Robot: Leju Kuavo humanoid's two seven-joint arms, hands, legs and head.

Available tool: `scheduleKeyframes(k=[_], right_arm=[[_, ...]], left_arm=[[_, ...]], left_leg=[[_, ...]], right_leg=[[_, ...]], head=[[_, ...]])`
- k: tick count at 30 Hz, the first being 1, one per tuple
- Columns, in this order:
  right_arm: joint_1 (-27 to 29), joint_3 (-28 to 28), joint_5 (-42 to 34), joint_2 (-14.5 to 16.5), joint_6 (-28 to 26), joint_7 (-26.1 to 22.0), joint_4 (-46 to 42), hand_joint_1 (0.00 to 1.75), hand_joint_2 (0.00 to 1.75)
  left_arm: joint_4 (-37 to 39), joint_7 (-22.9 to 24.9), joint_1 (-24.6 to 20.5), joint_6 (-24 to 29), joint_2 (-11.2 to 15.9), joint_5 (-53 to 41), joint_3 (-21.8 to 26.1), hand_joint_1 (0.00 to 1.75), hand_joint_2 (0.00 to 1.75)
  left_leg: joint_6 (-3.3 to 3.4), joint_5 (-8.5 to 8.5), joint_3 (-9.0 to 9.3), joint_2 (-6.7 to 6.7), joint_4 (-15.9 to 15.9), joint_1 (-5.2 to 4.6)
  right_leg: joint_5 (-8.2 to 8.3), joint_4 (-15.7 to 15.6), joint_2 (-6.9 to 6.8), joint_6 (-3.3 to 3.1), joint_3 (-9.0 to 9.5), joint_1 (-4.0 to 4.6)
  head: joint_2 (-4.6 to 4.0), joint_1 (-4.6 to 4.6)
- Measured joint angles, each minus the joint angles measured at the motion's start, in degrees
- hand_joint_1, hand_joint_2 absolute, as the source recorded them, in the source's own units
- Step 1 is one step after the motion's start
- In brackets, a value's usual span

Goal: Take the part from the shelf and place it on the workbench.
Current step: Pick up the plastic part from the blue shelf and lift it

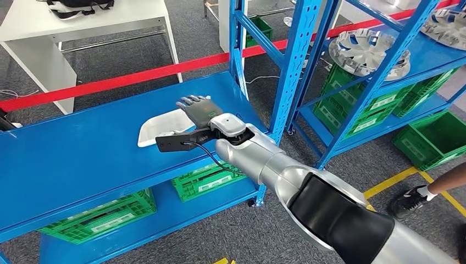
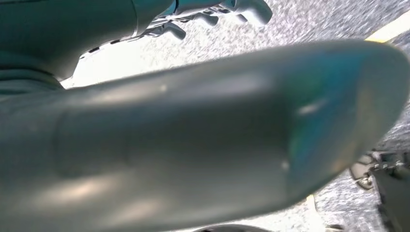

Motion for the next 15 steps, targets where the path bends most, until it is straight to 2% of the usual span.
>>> scheduleKeyframes(k=[2, 3, 4, 6, 9, 11, 13, 14, 15], right_arm=[[0.21, 0.07, -0.15, 0.00, -0.07, 0.17, -0.01, 0.00, 0.00], [0.22, 0.10, -0.28, -0.01, -0.10, 0.34, -0.01, 0.00, 0.00], [0.24, 0.11, -0.43, 0.02, -0.14, 0.53, -0.02, 0.00, 0.00], [0.35, 0.15, -0.62, 0.04, -0.17, 0.88, -0.02, 0.00, 0.00], [0.45, 0.16, -0.67, 0.07, -0.27, 1.05, -0.06, 0.00, 0.00], [0.50, 0.19, -0.74, 0.12, -0.39, 1.17, -0.08, 0.00, 0.00], [0.82, 0.26, -1.16, 0.05, -0.74, 1.85, -0.08, 0.00, 0.00], [1.15, 0.28, -1.43, -0.04, -1.05, 2.35, -0.09, 0.00, 0.00], [1.62, 0.29, -1.69, -0.25, -1.52, 2.94, -0.21, 0.00, 0.00]], left_arm=[[0.01, 0.13, 0.05, -0.07, -0.12, -0.22, 0.00, 0.00, 0.00], [0.01, 0.24, 0.00, -0.11, -0.15, -0.45, 0.00, 0.00, 0.00], [-0.01, 0.37, -0.10, -0.16, -0.16, -0.72, 0.00, 0.00, 0.00], [-0.02, 0.64, -0.23, -0.22, -0.15, -1.08, 0.00, 0.00, 0.00], [-0.04, 0.74, -0.27, -0.28, -0.14, -1.22, 0.00, 0.00, 0.00], [-0.06, 0.80, -0.33, -0.46, -0.15, -1.67, -0.01, 0.00, 0.00], [-0.05, 1.08, -0.39, -0.93, -0.18, -2.70, -0.06, 0.00, 0.00], [-0.05, 1.22, -0.41, -1.17, -0.17, -3.24, -0.10, 0.00, 0.00], [-0.08, 1.23, -0.46, -1.36, -0.15, -3.69, -0.14, 0.00, 0.00]], left_leg=[[-0.37, -0.99, 0.80, -0.08, 0.61, 0.08], [-0.67, -1.46, 1.00, -0.14, 1.00, 0.02], [-1.01, -1.83, 1.10, -0.19, 1.26, -0.03], [-1.76, -2.14, 1.16, -0.25, 1.31, -0.13], [-2.78, -2.74, 1.08, -0.16, 1.87, 0.03], [-3.32, -4.89, -1.23, -0.14, 6.54, 0.15], [-3.70, -7.58, -5.29, -0.14, 14.05, 0.22], [-3.79, -7.89, -6.78, -0.14, 16.40, 0.24], [-3.78, -6.89, -7.16, -0.13, 16.42, 0.25]], right_leg=[[5.66, -6.71, -0.15, -0.09, 1.23, -0.14], [7.64, -10.37, -0.22, -0.25, 2.37, -0.09], [8.85, -13.07, -0.25, -0.51, 3.31, -0.02], [8.71, -14.32, -0.16, -1.20, 3.85, 0.24], [8.83, -14.94, 0.02, -2.34, 4.55, 0.07], [8.72, -15.35, -0.01, -2.95, 5.34, -0.13], [8.25, -15.39, -0.04, -3.34, 5.94, -0.08], [7.97, -15.38, -0.02, -3.42, 6.27, -0.05], [7.64, -15.36, 0.02, -3.39, 6.68, -0.05]], head=[[0.00, 0.11], [0.00, 0.12], [0.00, 0.09], [0.00, -0.01], [0.00, -0.16], [0.00, -0.47], [0.00, -0.70], [0.00, -0.71], [0.00, -0.73]])
